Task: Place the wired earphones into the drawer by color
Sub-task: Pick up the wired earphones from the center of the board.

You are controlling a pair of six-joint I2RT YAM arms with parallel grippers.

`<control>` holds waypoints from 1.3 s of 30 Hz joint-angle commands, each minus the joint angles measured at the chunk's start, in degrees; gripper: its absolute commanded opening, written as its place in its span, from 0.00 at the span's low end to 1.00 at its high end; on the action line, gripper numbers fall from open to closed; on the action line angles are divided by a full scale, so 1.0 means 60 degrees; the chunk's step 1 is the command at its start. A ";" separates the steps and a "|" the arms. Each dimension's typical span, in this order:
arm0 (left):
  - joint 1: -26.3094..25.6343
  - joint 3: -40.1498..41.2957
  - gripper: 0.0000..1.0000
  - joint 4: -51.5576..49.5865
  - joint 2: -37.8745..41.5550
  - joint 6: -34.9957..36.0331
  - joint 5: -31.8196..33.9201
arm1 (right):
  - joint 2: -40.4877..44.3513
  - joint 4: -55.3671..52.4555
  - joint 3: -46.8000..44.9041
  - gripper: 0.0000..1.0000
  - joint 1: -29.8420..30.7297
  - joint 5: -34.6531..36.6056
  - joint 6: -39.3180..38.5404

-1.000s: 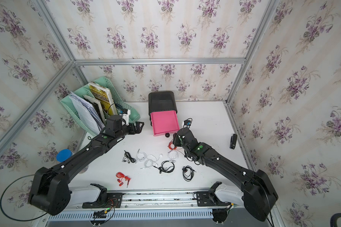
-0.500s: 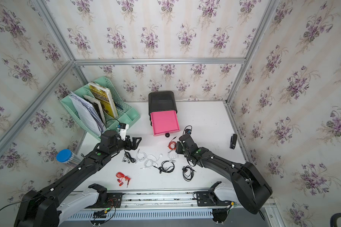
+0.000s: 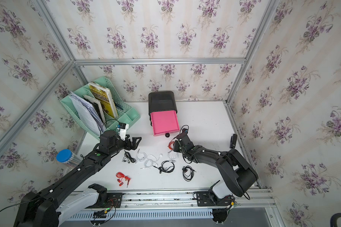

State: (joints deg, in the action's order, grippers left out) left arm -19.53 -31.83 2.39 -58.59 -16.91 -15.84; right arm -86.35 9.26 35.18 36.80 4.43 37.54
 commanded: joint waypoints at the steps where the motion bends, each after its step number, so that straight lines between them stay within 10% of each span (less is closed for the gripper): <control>1: -0.0012 -0.0008 0.99 0.0202 0.0009 0.0116 -0.0055 | -0.0182 0.0371 0.0054 0.42 -0.0010 -0.0121 0.0129; 23: -0.0001 -0.0012 0.99 0.0099 0.0126 0.0146 0.0054 | -0.0968 0.0702 0.0024 0.29 -0.0053 -0.0108 0.0377; 39: -0.0001 0.0003 0.99 0.0055 0.0155 0.0165 0.0120 | -0.0705 0.0740 -0.0135 0.01 -0.0125 -0.0137 0.0500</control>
State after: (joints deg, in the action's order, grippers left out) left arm -19.53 -31.83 2.17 -57.84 -16.51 -15.38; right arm -91.42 13.76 34.57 36.16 3.20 40.29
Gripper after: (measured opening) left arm 0.988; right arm 0.048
